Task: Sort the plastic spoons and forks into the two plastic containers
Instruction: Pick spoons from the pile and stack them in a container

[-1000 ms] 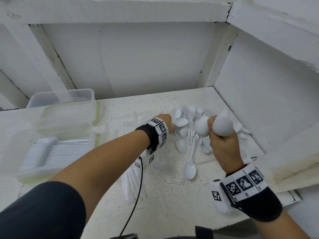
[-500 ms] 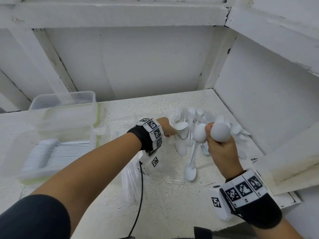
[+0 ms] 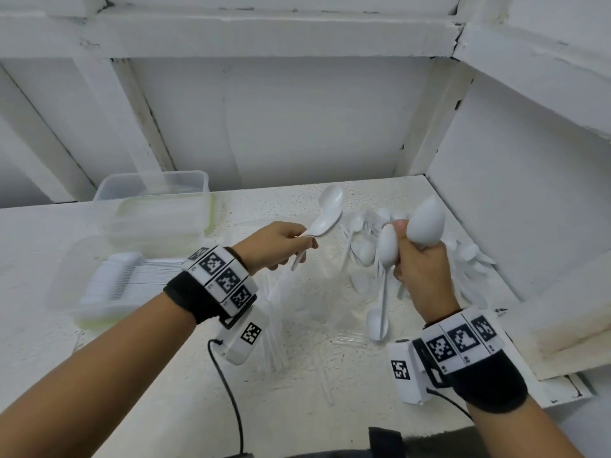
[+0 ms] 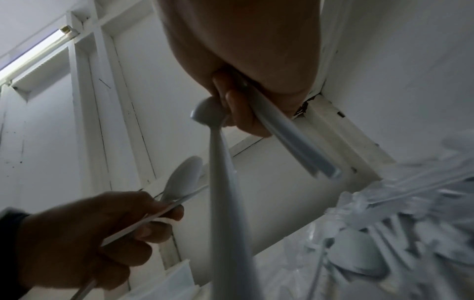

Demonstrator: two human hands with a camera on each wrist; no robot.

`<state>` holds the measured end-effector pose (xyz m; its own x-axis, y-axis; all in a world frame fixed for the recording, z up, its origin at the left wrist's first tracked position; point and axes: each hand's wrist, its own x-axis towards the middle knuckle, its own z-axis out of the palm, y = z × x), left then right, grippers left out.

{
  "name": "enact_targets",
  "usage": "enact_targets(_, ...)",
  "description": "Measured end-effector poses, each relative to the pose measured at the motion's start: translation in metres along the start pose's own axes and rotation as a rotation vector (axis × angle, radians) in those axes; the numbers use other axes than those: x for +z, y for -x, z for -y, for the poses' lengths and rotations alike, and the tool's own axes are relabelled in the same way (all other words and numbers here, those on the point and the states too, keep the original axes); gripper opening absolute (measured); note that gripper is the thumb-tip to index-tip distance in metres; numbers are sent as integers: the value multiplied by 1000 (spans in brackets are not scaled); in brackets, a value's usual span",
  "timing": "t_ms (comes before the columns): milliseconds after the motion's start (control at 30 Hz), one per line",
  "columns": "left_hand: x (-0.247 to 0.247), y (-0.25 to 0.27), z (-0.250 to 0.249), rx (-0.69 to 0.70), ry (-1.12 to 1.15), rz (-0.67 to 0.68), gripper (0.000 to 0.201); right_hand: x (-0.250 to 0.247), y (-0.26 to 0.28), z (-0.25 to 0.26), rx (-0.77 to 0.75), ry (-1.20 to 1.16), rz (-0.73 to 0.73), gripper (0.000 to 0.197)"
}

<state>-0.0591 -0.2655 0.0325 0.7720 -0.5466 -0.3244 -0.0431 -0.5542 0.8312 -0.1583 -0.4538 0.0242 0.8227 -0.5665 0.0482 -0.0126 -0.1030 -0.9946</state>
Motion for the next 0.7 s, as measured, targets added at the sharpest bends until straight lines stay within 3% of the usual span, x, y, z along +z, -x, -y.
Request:
enact_targets(200,-12,51,23,64,43,9,20,47,4,19,143,64,264,29)
enact_targets(333,-19,80,35,95,0,57,19,76,14,23,143,125,394,31)
enact_targets(467,-25,99,52,56,101,-24,26,92,26,24,148,122,335,27)
enact_targets(567,-28,108,65,-73,431,-130,33,96,32,25,147,103,282,28)
enact_targets(700,-28,117,77,-52,525,-251,27,98,40,29,129,71,313,27)
